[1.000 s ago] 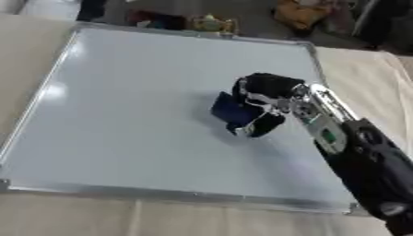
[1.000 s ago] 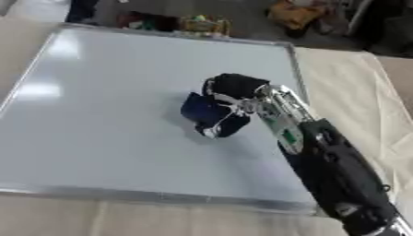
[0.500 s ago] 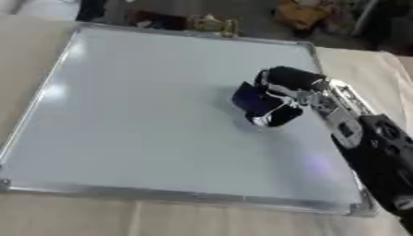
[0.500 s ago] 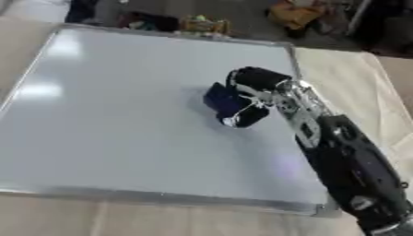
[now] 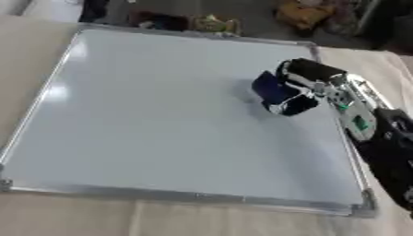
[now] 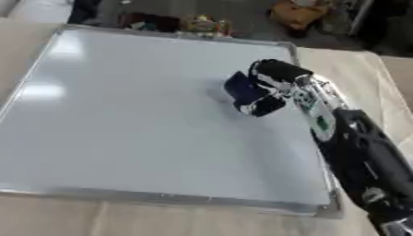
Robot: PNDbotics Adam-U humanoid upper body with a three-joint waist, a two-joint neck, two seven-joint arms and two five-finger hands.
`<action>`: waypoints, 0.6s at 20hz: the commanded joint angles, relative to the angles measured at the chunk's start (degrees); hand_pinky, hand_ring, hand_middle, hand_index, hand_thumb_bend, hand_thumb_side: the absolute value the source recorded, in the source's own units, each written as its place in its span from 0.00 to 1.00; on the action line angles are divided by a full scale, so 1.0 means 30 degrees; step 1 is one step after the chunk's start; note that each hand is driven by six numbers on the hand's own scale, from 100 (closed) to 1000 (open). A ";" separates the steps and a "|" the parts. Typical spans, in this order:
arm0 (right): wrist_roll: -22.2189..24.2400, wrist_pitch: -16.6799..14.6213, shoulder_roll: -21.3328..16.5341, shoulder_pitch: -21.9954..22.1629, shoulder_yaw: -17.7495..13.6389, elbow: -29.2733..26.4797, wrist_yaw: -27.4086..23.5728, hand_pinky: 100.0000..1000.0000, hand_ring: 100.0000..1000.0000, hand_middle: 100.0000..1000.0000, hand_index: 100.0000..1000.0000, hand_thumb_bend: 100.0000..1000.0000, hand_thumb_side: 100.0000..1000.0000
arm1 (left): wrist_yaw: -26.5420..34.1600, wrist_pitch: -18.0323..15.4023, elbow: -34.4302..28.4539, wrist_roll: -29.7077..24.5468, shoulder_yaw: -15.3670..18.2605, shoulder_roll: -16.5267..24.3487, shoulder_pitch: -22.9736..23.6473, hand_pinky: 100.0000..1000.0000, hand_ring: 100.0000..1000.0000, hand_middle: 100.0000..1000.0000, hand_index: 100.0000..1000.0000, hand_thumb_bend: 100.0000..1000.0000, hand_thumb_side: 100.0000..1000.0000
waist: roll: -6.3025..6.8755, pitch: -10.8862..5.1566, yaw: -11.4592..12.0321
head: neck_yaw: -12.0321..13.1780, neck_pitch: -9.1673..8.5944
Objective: Wipe the whiteboard clean with a brush.
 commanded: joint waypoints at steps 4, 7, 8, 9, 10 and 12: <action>-0.0383 0.0169 -0.0740 -0.0692 -0.0445 0.0801 0.0504 0.60 0.70 0.16 0.00 0.12 0.36 | 0.0092 -0.0068 -0.0245 -0.0072 0.0191 0.0281 -0.0122 0.65 0.54 0.49 0.32 0.25 0.85 | 0.0149 -0.0275 0.0064 | -0.0089 -0.0239; -0.0315 0.0034 -0.0648 -0.0837 -0.0379 0.1100 0.0597 0.60 0.70 0.16 0.00 0.12 0.36 | 0.0088 -0.0075 -0.0235 -0.0081 0.0189 0.0269 -0.0130 0.65 0.54 0.49 0.32 0.25 0.85 | 0.0151 -0.0254 0.0107 | -0.0150 -0.0282; -0.0271 -0.0012 -0.0592 -0.0932 -0.0350 0.1211 0.0634 0.60 0.70 0.16 0.00 0.12 0.36 | 0.0091 -0.0073 -0.0231 -0.0085 0.0183 0.0258 -0.0140 0.65 0.54 0.49 0.32 0.25 0.85 | 0.0151 -0.0247 0.0130 | -0.0179 -0.0305; -0.0232 -0.0042 -0.0529 -0.1052 -0.0330 0.1341 0.0680 0.60 0.70 0.16 0.00 0.12 0.36 | 0.0095 -0.0072 -0.0227 -0.0092 0.0176 0.0249 -0.0154 0.65 0.54 0.49 0.32 0.25 0.85 | 0.0151 -0.0240 0.0157 | -0.0214 -0.0333; -0.0198 -0.0084 -0.0459 -0.1191 -0.0303 0.1475 0.0723 0.60 0.70 0.16 0.00 0.12 0.36 | 0.0101 -0.0072 -0.0225 -0.0103 0.0166 0.0239 -0.0168 0.65 0.54 0.49 0.32 0.25 0.85 | 0.0151 -0.0230 0.0192 | -0.0257 -0.0368; -0.0135 -0.0160 -0.0328 -0.1469 -0.0265 0.1742 0.0797 0.60 0.70 0.16 0.00 0.12 0.35 | 0.0110 -0.0072 -0.0220 -0.0129 0.0151 0.0222 -0.0190 0.65 0.54 0.49 0.32 0.25 0.85 | 0.0149 -0.0205 0.0266 | -0.0331 -0.0426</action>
